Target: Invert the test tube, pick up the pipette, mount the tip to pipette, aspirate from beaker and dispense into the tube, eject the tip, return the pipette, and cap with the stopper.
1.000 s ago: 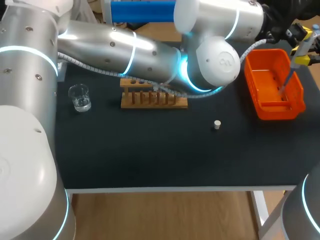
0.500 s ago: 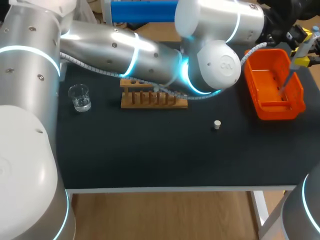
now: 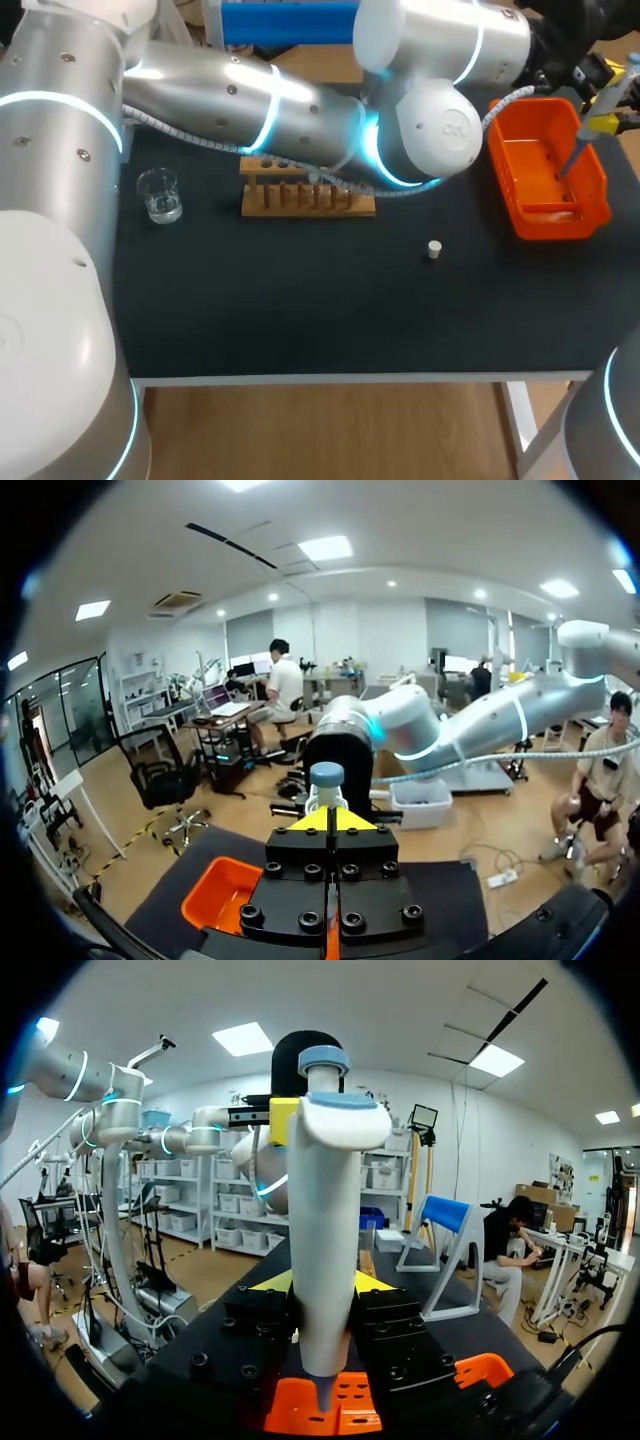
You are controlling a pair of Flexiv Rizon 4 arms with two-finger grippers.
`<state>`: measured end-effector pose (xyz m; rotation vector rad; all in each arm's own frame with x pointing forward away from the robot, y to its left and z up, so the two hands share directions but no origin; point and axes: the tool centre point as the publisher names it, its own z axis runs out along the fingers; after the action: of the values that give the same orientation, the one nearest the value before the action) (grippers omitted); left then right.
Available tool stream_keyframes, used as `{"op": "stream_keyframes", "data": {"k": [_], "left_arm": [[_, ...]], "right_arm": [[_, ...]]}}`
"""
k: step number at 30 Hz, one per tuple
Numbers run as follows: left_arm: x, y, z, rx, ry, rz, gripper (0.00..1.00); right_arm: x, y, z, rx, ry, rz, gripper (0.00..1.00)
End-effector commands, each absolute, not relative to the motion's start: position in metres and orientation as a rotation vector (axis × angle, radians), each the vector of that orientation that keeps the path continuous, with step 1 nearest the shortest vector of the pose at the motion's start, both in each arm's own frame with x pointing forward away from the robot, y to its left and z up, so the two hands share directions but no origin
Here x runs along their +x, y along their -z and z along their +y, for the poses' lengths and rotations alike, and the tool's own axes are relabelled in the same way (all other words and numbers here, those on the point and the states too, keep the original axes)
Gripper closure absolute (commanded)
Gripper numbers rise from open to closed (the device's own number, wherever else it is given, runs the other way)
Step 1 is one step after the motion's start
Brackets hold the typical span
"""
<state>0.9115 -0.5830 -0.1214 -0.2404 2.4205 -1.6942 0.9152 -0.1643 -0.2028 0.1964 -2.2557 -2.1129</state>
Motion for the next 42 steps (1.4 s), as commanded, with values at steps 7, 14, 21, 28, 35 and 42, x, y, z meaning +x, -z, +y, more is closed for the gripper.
{"op": "stream_keyframes", "data": {"k": [7, 14, 21, 28, 35, 42], "left_arm": [[0.916, 0.118, -0.574, -0.262, 1.759, 2.322, 1.0], [0.919, 0.095, -0.57, -0.239, 1.775, 2.284, 1.0], [0.92, 0.08, -0.565, -0.203, 1.774, 2.305, 0.0], [0.922, 0.073, -0.555, -0.106, 1.804, 2.373, 0.0], [0.924, 0.071, -0.533, -0.053, 1.827, 2.423, 0.0], [0.922, 0.074, -0.507, -0.013, 1.904, 2.445, 0.0]], "right_arm": [[0.915, 0.192, -0.164, 0.202, 2.106, -2.257, 1.0], [0.915, 0.192, -0.164, 0.202, 2.106, -2.257, 1.0], [0.915, 0.192, -0.164, 0.202, 2.106, -2.257, 1.0], [0.915, 0.192, -0.164, 0.202, 2.106, -2.257, 1.0], [0.915, 0.192, -0.164, 0.202, 2.106, -2.257, 1.0], [0.915, 0.192, -0.164, 0.202, 2.106, -2.257, 1.0]]}}
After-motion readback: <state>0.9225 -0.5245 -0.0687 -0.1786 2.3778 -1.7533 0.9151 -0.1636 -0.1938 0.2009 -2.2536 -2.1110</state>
